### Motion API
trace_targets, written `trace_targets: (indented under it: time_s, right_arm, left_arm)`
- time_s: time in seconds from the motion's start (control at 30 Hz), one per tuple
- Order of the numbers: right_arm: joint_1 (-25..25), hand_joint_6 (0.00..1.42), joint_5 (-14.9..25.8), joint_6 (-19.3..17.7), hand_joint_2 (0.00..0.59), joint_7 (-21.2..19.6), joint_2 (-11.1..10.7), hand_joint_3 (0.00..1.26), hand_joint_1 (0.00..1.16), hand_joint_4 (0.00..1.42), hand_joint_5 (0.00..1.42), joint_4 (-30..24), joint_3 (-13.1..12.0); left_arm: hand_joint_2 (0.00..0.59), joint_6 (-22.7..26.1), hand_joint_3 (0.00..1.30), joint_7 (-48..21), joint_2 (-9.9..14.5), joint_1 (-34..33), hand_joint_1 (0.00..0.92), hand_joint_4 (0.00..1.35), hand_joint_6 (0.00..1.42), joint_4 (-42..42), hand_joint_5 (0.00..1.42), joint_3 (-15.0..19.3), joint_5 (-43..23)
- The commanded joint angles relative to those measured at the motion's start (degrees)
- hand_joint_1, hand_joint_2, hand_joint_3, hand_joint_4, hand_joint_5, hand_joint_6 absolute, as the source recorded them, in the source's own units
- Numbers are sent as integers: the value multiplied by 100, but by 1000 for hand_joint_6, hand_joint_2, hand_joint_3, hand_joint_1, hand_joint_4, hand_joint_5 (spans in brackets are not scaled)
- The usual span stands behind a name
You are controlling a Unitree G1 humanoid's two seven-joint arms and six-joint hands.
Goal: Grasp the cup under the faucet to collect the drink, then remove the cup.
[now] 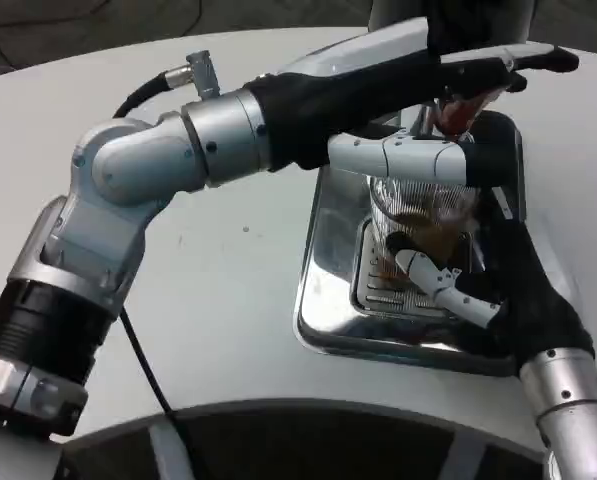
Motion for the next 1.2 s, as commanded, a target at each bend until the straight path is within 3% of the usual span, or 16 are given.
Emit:
trace_targets:
  time_s: [0.03,0.83,1.2]
  right_arm:
    - [-72,8,90,-118,266,-5,15,0,626,55,112,101,30]
    - [-250,21,256,-186,252,15,61,3,613,97,150,509,167]
    - [-398,0,465,-629,244,107,-4,0,554,87,148,1001,112]
  left_arm:
    - [40,-2,89,-82,79,139,0,0,103,31,83,-53,152]
    - [48,-116,89,-51,110,82,0,0,108,206,83,-81,227]
    - [57,-163,89,4,96,85,0,0,109,294,83,-118,264]
